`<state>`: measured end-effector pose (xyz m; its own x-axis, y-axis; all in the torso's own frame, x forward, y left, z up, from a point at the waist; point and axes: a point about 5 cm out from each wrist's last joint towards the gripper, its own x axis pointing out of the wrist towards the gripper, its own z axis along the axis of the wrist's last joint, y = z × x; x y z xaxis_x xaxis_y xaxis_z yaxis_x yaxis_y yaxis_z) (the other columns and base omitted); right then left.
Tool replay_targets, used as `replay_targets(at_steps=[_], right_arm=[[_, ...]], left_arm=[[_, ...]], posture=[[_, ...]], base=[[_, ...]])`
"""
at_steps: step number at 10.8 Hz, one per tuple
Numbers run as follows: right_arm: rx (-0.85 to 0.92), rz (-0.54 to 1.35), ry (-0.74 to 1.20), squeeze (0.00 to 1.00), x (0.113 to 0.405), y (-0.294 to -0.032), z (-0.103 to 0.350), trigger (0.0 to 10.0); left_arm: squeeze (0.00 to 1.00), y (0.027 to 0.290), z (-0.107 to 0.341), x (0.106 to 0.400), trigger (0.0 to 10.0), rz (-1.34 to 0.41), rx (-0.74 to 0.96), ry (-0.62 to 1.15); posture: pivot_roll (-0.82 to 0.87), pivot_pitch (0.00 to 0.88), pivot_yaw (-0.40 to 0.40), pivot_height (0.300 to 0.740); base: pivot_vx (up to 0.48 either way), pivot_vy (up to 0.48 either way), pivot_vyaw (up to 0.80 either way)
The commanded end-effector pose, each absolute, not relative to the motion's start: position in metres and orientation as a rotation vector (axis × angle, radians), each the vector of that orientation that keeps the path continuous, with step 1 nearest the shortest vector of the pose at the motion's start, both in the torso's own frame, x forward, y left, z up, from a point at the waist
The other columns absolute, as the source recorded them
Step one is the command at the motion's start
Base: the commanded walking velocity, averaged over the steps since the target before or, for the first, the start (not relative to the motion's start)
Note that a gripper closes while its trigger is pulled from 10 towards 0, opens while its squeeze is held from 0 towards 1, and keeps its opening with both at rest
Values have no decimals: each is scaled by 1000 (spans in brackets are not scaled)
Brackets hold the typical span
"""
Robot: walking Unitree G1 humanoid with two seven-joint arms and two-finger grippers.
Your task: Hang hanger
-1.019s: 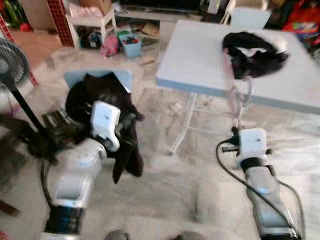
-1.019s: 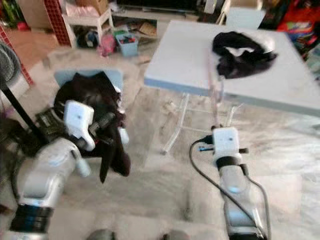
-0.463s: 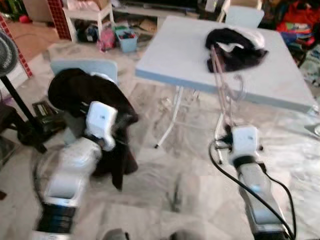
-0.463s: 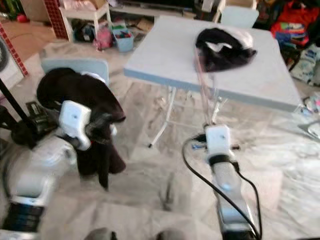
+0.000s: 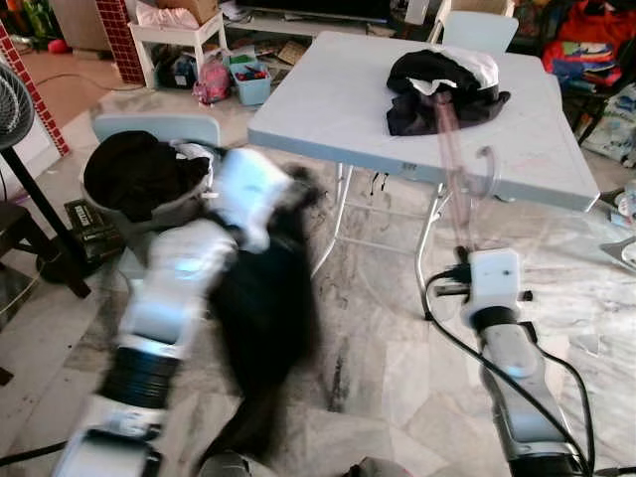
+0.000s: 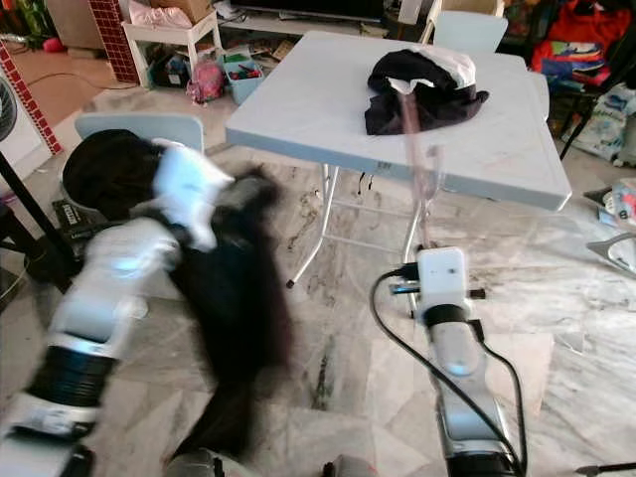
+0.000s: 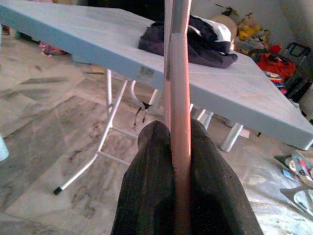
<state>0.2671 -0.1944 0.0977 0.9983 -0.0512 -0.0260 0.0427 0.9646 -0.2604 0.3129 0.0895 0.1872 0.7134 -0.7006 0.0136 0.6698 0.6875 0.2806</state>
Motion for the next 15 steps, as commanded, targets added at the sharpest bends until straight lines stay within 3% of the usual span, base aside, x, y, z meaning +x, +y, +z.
replay_targets(at_steps=[1, 3, 6, 8, 9, 11, 14, 15], right_arm=[[-270, -63, 6, 0, 270, -198, 104, 10000], [-273, -69, 9, 0, 270, -200, 103, 10000], [-276, -37, 17, 0, 274, -193, 101, 10000], [-275, -40, 19, 0, 279, -195, 102, 10000], [-272, -42, 15, 0, 280, -194, 103, 10000], [-265, -40, -5, 0, 286, -191, 109, 10000], [-262, -25, -11, 0, 288, -187, 111, 10000], [-262, -24, 1, 0, 286, -187, 107, 10000]], left_arm=[[0, 78, 193, 305, 10000, -870, 260, -128], [0, 83, 168, 290, 10000, -1034, 336, -6], [0, 136, 136, 281, 10000, -1120, 534, 248], [0, 178, 115, 290, 10000, -1032, 958, 373], [0, 187, 111, 293, 10000, -999, 1059, 368], [0, 178, 120, 305, 10000, -859, 1082, 204], [0, 166, 141, 313, 10000, -637, 1039, -86], [0, 169, 136, 311, 10000, -637, 923, -48]], posture=[[-65, 0, -26, 740], [-61, 0, -30, 740], [-45, 0, -44, 740], [-45, 0, -36, 740], [-47, 0, -29, 740], [-57, 0, -32, 740], [-55, 0, -40, 740], [-54, 0, -42, 740]], base=[[0, 0, 0], [0, 0, 0], [0, 0, 0], [0, 0, 0], [0, 0, 0], [0, 0, 0], [0, 0, 0], [0, 0, 0]])
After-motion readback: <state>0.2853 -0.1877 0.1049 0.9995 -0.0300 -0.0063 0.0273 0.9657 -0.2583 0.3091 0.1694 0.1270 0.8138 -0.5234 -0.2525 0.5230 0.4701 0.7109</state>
